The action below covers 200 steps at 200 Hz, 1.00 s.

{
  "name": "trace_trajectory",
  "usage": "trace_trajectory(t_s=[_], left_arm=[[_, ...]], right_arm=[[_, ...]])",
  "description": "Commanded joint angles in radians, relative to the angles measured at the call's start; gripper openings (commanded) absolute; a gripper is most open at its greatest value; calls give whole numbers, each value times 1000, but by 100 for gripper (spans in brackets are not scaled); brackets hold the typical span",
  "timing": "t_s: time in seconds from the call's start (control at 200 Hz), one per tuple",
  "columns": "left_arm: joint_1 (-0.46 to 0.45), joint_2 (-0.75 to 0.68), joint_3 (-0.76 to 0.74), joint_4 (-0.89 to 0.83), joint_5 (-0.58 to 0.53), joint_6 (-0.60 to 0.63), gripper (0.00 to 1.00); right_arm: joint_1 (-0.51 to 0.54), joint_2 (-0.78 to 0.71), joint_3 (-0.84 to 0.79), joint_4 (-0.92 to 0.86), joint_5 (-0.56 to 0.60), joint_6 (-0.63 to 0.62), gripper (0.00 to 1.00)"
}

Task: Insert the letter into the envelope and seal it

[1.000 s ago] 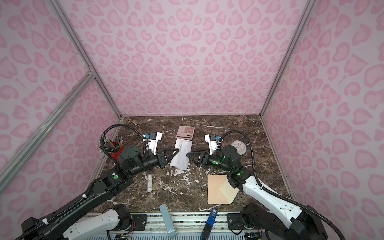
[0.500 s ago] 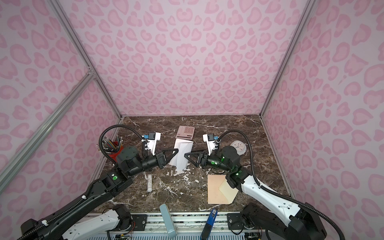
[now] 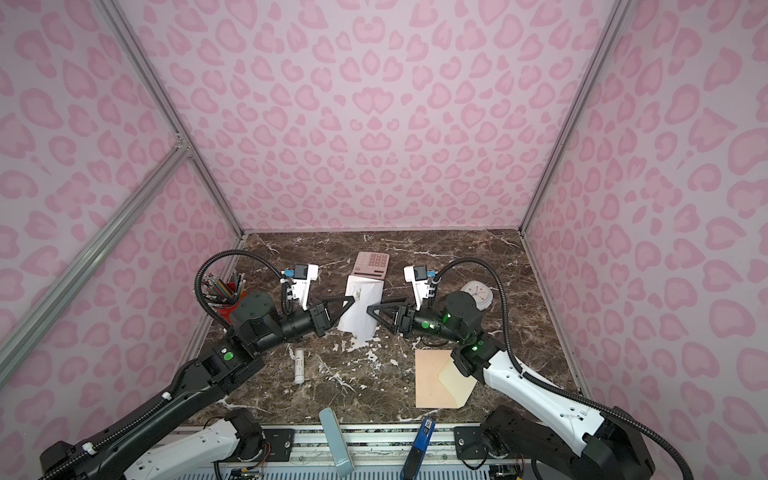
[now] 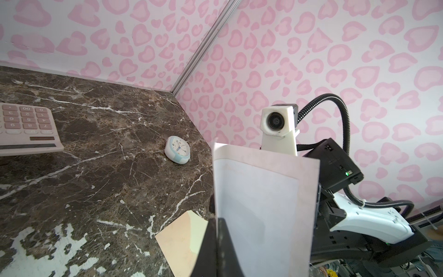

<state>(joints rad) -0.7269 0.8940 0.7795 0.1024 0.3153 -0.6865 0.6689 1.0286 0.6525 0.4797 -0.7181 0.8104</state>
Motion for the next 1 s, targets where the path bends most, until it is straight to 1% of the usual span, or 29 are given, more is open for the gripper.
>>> trace_trajectory(t_s=[0.0, 0.17, 0.285, 0.505, 0.77, 0.995], left_arm=[[2, -7, -1, 14, 5, 7, 4], [3, -12, 1, 7, 4, 12, 4], [5, -12, 2, 2, 4, 15, 4], [5, -17, 2, -5, 0, 20, 4], [5, -24, -1, -15, -4, 25, 4], [5, -30, 2, -25, -7, 33, 4]], right_arm=[[6, 1, 9, 21, -14, -10, 51], [7, 2, 16, 9, -14, -17, 46], [8, 5, 19, 10, -15, -17, 40], [9, 10, 21, 7, -17, -20, 33], [9, 10, 20, 7, -17, -20, 26], [10, 9, 24, 10, -19, -19, 23]])
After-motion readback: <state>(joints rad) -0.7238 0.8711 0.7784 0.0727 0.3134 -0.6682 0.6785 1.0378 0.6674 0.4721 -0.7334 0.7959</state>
